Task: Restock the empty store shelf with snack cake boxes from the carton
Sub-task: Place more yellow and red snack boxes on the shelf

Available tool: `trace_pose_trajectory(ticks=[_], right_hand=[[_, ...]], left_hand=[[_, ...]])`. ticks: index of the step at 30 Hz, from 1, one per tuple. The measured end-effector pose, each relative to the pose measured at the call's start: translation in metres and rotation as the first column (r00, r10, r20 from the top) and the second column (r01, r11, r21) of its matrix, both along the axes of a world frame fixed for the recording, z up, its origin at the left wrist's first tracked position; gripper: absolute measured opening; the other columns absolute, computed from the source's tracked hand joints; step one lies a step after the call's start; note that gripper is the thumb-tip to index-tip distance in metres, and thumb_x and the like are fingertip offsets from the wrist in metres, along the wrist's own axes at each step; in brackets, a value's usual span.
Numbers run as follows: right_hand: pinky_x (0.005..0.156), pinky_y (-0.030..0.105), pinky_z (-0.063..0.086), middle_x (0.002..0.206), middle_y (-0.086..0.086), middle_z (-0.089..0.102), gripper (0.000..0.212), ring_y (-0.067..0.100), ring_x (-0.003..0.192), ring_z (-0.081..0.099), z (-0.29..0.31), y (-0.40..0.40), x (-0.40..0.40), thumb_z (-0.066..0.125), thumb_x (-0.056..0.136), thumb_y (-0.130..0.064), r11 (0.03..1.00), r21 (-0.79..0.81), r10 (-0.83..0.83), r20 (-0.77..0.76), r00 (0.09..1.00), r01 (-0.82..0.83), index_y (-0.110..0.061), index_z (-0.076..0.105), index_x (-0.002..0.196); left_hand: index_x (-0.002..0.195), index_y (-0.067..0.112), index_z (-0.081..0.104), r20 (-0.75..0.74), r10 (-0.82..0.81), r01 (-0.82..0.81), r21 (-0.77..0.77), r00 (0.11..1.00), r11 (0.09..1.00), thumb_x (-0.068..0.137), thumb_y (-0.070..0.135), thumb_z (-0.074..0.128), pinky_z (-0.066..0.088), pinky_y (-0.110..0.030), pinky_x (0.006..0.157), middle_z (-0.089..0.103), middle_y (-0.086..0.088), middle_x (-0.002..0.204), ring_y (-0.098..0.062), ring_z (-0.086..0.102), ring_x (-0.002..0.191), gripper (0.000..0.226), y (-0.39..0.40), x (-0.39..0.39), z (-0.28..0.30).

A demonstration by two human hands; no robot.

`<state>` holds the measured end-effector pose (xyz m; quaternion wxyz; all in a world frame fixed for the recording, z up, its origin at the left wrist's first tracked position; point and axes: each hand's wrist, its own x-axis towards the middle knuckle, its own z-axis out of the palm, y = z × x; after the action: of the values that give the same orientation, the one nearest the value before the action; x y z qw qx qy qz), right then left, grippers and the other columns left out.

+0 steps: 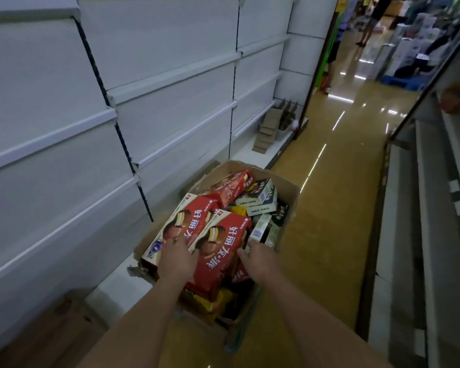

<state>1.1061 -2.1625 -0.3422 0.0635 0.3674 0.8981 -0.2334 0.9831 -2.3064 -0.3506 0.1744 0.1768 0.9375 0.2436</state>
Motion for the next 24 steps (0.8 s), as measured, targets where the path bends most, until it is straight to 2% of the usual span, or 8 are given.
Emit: trace_pose_trajectory(ticks=[4,10,15,20,24], right_hand=[[0.086,0.036,0.048,0.120,0.004,0.060,0.048,0.024,0.107,0.058,-0.020,-0.016,-0.021,0.033,0.098,-0.054,0.992,-0.116,-0.042,0.102,0.994,0.054,-0.017,0.051,0.123],[0.086,0.035,0.050,0.122,0.003,0.061,0.056,0.025,0.105,0.061,-0.046,-0.031,-0.047,0.032,0.095,-0.061,0.953,-0.212,-0.185,0.156,0.970,0.216,-0.019,0.050,0.127],[0.086,0.037,0.046,0.127,0.008,0.057,0.063,0.029,0.112,0.058,-0.061,-0.033,-0.059,0.038,0.094,-0.061,0.880,-0.271,-0.350,0.182,0.919,0.389,-0.013,0.040,0.133],[0.089,0.039,0.047,0.133,0.010,0.053,0.072,0.031,0.116,0.056,-0.066,-0.037,-0.061,0.039,0.095,-0.057,0.808,-0.366,-0.435,0.158,0.887,0.461,-0.010,0.018,0.147],[0.093,0.045,0.049,0.132,0.011,0.054,0.074,0.032,0.114,0.058,-0.077,-0.042,-0.067,0.041,0.095,-0.056,0.731,-0.445,-0.528,0.111,0.842,0.517,-0.011,0.013,0.147]], left_hand=[[0.141,0.016,0.035,0.094,-0.094,0.106,-0.134,0.991,0.985,0.090,0.047,0.056,0.029,-0.047,0.111,0.032,-0.014,0.146,-0.035,0.026,0.137,0.063,-0.002,-0.016,-0.015],[0.145,0.010,0.026,0.163,-0.108,0.140,-0.200,0.981,0.970,0.095,0.053,0.042,0.025,-0.046,0.112,0.028,-0.017,0.150,-0.035,0.024,0.140,0.068,0.010,-0.028,-0.032],[0.141,0.010,0.032,0.100,-0.033,0.051,-0.182,0.994,0.982,0.096,0.047,0.044,0.031,-0.044,0.109,0.032,-0.015,0.145,-0.033,0.029,0.135,0.060,0.018,-0.026,-0.042],[0.138,0.013,0.034,0.002,0.042,-0.041,-0.190,0.999,0.981,0.093,0.041,0.054,0.034,-0.045,0.106,0.029,-0.015,0.144,-0.034,0.027,0.135,0.057,0.024,-0.022,-0.048],[0.137,0.012,0.032,-0.030,0.066,-0.071,-0.194,0.997,0.978,0.091,0.040,0.057,0.038,-0.044,0.102,0.031,-0.016,0.141,-0.034,0.030,0.132,0.059,0.028,-0.019,-0.051]])
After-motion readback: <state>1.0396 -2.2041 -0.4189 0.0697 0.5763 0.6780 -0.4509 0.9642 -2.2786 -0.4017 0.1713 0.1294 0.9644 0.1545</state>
